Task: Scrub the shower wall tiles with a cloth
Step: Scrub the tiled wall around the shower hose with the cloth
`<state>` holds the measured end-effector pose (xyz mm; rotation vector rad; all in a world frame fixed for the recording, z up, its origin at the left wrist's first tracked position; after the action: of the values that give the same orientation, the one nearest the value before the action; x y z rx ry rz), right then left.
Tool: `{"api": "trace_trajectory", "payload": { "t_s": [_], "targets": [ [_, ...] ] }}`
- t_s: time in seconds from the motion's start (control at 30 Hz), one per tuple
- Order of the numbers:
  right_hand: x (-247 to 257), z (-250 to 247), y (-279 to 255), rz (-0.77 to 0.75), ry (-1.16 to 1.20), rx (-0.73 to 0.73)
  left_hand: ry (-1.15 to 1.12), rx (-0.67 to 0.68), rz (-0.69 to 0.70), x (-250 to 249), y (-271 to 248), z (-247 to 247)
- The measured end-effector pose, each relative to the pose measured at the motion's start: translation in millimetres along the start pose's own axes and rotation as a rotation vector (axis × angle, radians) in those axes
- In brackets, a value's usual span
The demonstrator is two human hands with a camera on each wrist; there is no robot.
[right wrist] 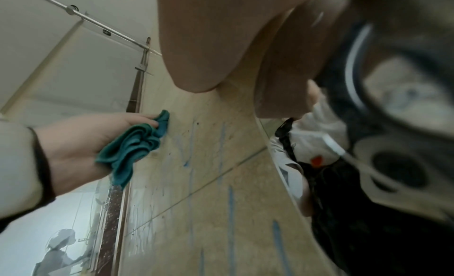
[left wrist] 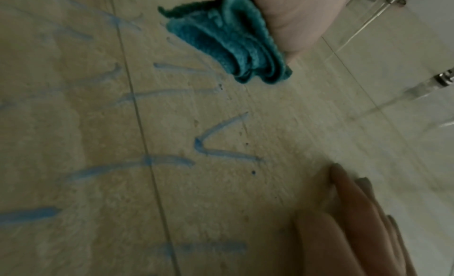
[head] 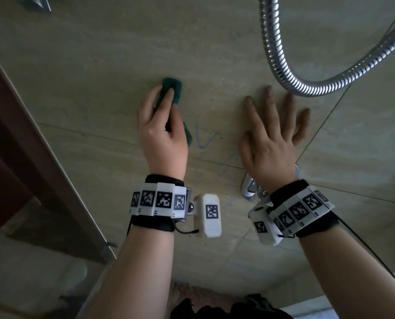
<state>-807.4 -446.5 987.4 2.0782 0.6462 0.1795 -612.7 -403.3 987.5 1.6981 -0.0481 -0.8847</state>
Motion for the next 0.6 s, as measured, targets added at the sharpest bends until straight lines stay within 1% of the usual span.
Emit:
{"api": "trace_trajectory", "payload": {
  "t_s": [0.23,0.37,0.43,0.53,0.6],
  "targets": [
    [-3,-1,-1,-0.025,-0.002,0.051,0.158,0.059,0.04,3,-14,14],
    [-9,-7,-2,-0.051,-0.048,0.05,0.211,0.113,0.042,-7,-34,25],
    [-17,-14,-1,-0.058,-0.073,0.021,0.205,0.16,0.059,-18,-44,34],
    [-33,-25,2,0.032,-0.044,-0.012,0.165,0.275,0.124,-40,-61,51],
    [-36,-27,3,0.065,-0.052,-0.02,0.178,0.351,0.178,-52,-72,61]
  ]
}}
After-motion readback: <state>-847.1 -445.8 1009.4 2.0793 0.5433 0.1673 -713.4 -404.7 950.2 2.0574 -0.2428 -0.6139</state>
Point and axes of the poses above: each hand's wrist, its own y-axis towards the middle knuckle, its own z-axis out of the palm, x = y × z, the point moved 4 cm from there along y, towards the middle knuckle, and after that the axes turned 8 degrees about x, right-handed, at the moved point
